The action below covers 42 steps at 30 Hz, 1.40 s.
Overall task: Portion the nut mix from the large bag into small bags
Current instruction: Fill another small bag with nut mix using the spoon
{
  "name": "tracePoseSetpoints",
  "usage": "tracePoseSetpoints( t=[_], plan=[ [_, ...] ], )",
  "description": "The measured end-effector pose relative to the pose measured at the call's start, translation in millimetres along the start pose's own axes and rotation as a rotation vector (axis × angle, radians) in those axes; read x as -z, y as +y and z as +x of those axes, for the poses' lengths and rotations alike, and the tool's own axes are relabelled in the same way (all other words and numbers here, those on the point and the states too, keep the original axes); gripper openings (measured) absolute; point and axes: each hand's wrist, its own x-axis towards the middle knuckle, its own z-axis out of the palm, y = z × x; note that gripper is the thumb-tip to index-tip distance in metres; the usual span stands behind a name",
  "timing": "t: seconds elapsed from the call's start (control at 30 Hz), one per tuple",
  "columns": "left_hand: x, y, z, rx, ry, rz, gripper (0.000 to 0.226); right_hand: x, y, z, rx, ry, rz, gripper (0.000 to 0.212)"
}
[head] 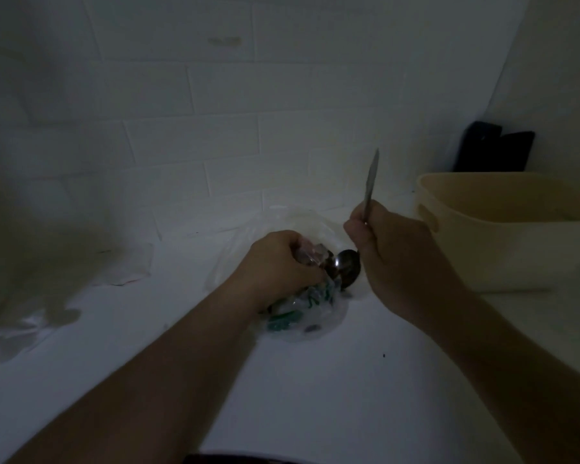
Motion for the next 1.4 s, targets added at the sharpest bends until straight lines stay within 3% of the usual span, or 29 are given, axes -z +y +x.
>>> tracePoseSetpoints(
  t=[0.1, 0.3, 0.57, 0.63, 0.8, 1.03, 1.17, 1.27, 1.4],
  plan=[
    [-3, -1, 1, -0.018, 0.016, 0.023, 0.03, -1, 5, 0, -0.03, 0.055, 0.013, 0.018],
    [1, 0, 1, -0.01, 0.064, -0.066, 0.027, 8, 19, -6, -0.15, 0.14, 0.046, 0.039],
    [13, -6, 6, 0.06, 0.111, -0.149, 0.027, 16, 26, 2, -0.192, 0.251, 0.089, 0.031],
    [14, -8, 6, 0.065, 0.098, -0.126, 0.028, 13, 20, 5, -0.169, 0.253, 0.116, 0.028],
    [15, -5, 4, 0.066, 0.086, -0.07, 0.027, 1, 11, 6, -0.094, 0.226, 0.097, 0.045],
    [2, 0, 1, 0.087, 0.089, 0.19, 0.046, -1, 13, 11, -0.058, 0.093, -0.007, 0.022],
    [-4, 0, 6, 0.04, 0.086, 0.286, 0.037, -6, 5, 14, -0.019, 0.095, -0.048, 0.02],
    [-5, 0, 7, 0.036, 0.093, 0.27, 0.03, -11, 2, 10, -0.029, 0.052, -0.03, 0.027],
    [-2, -1, 7, 0.045, 0.132, 0.19, 0.018, -10, 8, 6, -0.068, 0.111, -0.026, 0.032]
  ],
)
